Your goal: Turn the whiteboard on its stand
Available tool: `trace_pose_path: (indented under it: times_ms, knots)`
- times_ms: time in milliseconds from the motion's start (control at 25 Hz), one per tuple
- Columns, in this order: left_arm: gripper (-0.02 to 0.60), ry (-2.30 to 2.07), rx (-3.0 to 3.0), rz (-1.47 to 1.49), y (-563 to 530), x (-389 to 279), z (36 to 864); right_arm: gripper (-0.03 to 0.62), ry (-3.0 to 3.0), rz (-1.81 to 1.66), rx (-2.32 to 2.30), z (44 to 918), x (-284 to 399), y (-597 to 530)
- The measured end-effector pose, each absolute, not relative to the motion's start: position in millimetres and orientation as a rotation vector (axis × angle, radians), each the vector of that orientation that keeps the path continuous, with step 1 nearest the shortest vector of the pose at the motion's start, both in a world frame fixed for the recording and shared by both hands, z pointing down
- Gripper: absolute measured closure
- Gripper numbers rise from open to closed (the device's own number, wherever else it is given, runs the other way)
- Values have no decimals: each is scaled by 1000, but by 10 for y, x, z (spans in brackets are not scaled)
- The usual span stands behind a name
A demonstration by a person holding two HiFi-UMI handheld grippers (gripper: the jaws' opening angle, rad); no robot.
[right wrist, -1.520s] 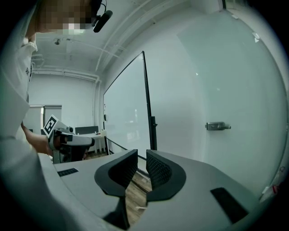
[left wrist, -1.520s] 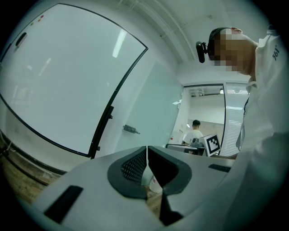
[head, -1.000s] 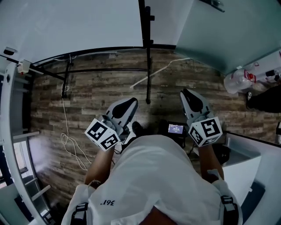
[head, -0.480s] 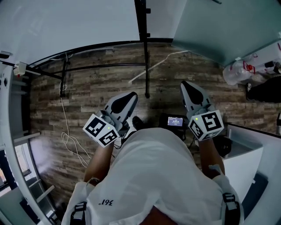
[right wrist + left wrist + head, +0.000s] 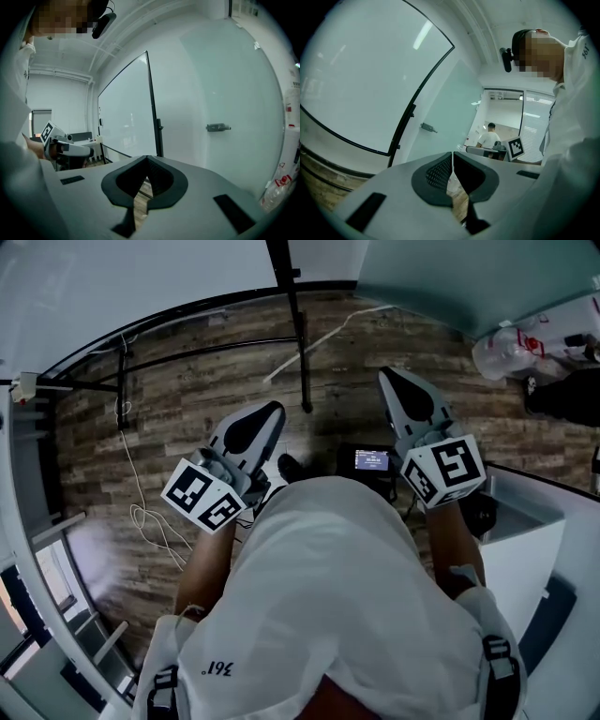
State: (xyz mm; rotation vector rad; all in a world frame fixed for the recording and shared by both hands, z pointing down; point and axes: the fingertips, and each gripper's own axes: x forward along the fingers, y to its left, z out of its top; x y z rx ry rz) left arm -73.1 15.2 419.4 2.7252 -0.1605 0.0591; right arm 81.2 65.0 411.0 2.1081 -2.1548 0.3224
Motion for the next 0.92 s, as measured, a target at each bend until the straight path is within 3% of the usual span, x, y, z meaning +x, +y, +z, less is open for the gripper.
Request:
trace_pose_path:
  times_ms: [920]
  knots:
    - [563, -129, 2721, 64, 207, -698, 4156, 569, -2157, 288, 2080, 4041, 754, 616]
